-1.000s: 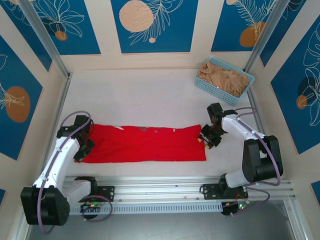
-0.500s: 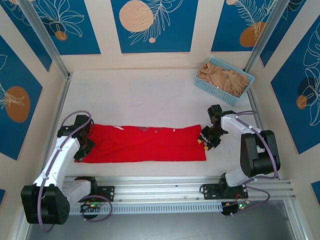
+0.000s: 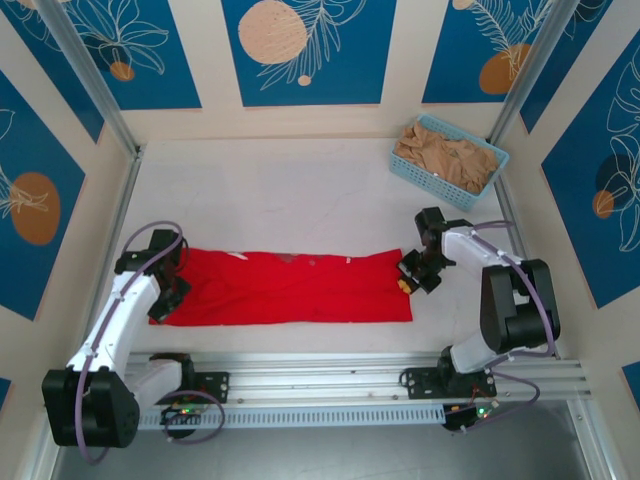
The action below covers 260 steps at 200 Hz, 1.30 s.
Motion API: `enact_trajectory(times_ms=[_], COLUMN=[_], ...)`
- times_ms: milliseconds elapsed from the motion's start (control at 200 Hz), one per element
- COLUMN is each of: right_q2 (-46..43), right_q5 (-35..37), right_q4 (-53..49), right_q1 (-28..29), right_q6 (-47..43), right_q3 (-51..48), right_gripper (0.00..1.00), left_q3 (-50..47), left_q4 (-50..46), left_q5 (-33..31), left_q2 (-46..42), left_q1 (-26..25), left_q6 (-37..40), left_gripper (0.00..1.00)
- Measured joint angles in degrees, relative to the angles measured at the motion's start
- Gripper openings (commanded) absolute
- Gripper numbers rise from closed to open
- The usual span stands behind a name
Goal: Fold and stack the t-shirts
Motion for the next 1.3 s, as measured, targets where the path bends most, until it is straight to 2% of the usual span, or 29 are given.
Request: enact_trajectory(times_ms=[275,465,540,780,815,890,975,1120,1300], right_q2=[-6.8,-6.5,-5.4,-2.6,-3.0,-4.0,-4.4,-3.8,2.5], right_q5=[0.9,-0.2,-0.1,1.2,1.6,2.3,2.7,2.6,2.3], right_q4=[-5.5,-5.4,-5.3,-5.3,-5.4,-5.4,-5.2,-0.8,5.6], right_q1=[1.2,2.0,1.9,1.2,1.2,1.1,0.6,-0.8,-2.7], right_q6=[-2.8,-3.0,-3.0,-3.5,-3.5,-3.6,-3.6,-4.5,-8.8], right_q3=[2.6,-2.7,-4.7,-3.5,-2.8,-1.2,0.9,3.3,5.8], right_gripper=[0.0,0.0,0.1,0.29,0.3,0.31,0.31,0.3,0.27], left_q3=[0.2,0.0,-0.3,-1.1,-1.0,-0.7,1.4,10.2,21.5], left_q4=[0.2,0.5,0.9,1.4,1.4,1.2,0.8,3.1,10.2], left_q5=[0.0,0.5,0.8,1.5,1.9,2.6,3.2,5.2,10.7], left_q2=[0.0,0.0,0.0,0.5,0.6,0.7,0.9,5.2,23.6], left_q1=[0.0,0.0,0.0,0.0,0.0,0.0,0.0,0.2,2.6], left_q6=[0.0,0.0,0.0,0.0,0.0,0.7,1.0,4.0,8.9], left_gripper=[0.0,0.0,0.0,0.0,0.09,0.36,0.51,0.58,0.59])
